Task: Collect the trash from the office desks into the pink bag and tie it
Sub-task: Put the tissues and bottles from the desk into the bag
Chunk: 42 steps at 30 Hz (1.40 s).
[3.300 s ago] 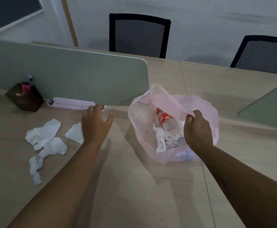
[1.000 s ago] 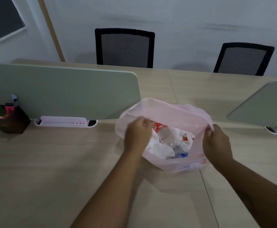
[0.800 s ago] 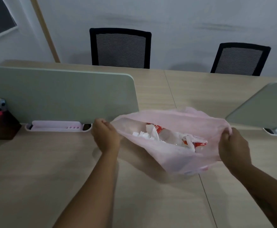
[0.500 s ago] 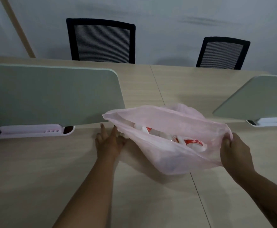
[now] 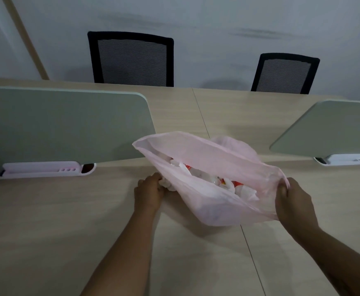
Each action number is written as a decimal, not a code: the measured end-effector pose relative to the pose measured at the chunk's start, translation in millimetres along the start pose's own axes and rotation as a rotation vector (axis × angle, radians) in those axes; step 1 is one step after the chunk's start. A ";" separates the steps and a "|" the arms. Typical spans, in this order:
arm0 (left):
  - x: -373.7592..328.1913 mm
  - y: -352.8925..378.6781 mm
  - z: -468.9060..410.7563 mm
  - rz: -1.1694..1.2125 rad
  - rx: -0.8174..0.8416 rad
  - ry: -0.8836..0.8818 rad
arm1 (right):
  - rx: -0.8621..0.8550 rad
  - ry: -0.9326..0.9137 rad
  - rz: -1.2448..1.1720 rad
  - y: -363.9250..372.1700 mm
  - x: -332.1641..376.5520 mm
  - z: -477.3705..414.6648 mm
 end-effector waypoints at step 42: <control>-334.7 -104.9 118.8 0.268 -0.390 0.042 | -0.218 -0.288 0.029 -308.1 -94.1 -59.8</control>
Point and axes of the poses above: each hand's wrist, its own z-axis away from the middle knuckle, its own y-axis out of the palm, x = y × z, the point moved 1 cm from there along -z, towards the middle knuckle, and after that the axes turned 15 degrees about x, right-handed, at the moved point
